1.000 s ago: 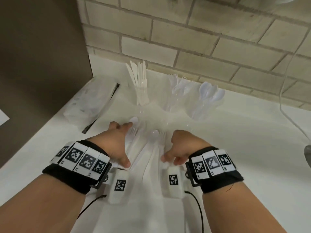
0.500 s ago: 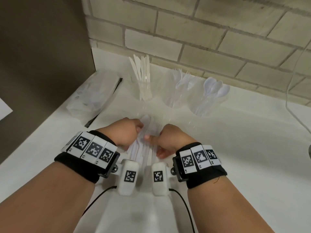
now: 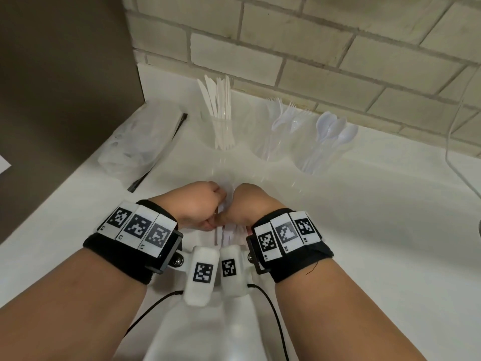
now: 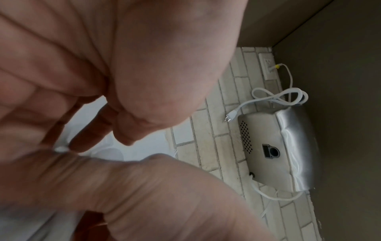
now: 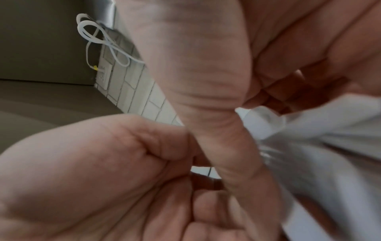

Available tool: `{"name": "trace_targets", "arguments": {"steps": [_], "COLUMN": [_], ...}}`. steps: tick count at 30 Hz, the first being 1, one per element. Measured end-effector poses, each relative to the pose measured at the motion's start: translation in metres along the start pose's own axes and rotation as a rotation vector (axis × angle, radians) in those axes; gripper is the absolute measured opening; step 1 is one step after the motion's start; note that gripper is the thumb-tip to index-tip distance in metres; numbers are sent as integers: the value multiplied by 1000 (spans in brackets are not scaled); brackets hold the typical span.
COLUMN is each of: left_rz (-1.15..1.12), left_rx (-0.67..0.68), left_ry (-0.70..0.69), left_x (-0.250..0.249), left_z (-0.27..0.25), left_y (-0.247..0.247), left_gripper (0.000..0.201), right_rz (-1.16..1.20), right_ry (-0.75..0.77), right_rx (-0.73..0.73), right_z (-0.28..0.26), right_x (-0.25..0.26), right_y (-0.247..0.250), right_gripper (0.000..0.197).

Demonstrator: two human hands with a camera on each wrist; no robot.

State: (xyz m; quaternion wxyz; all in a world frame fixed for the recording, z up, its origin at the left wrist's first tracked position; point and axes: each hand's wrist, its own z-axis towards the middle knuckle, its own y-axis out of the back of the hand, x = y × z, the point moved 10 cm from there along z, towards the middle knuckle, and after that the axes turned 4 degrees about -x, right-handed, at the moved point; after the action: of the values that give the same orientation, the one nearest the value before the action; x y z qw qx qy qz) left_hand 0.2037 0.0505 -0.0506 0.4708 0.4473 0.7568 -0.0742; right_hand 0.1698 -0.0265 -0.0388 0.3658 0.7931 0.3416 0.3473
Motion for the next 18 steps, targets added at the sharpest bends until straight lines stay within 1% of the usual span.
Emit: {"name": "trace_targets", "arguments": {"steps": [2, 4, 5, 10, 12, 16, 18], "left_rz": [-110, -126, -127, -120, -136, -185, -160], "left_rx": [41, 56, 51, 45, 42, 23, 8], "left_ry": [30, 32, 25, -5, -3, 4, -3], "left_x": [2, 2, 2, 0, 1, 1, -1], "left_z": [-1, -2, -2, 0, -1, -2, -5], "left_y": [-6, -10, -10, -11, -12, -14, -14], "left_gripper": [29, 28, 27, 24, 23, 30, 30], "right_rz": [-52, -96, -105, -171, -134, -78, -62], "right_ry": [6, 24, 35, 15, 1, -19, -19], "right_rx": [45, 65, 51, -53, -90, -119, -127], "right_z": [2, 2, 4, 10, 13, 17, 18], "right_x": [1, 5, 6, 3, 0, -5, -6], "right_y": [-4, -8, -9, -9, -10, -15, -15], "right_gripper": [31, 21, 20, 25, 22, 36, 34]}}
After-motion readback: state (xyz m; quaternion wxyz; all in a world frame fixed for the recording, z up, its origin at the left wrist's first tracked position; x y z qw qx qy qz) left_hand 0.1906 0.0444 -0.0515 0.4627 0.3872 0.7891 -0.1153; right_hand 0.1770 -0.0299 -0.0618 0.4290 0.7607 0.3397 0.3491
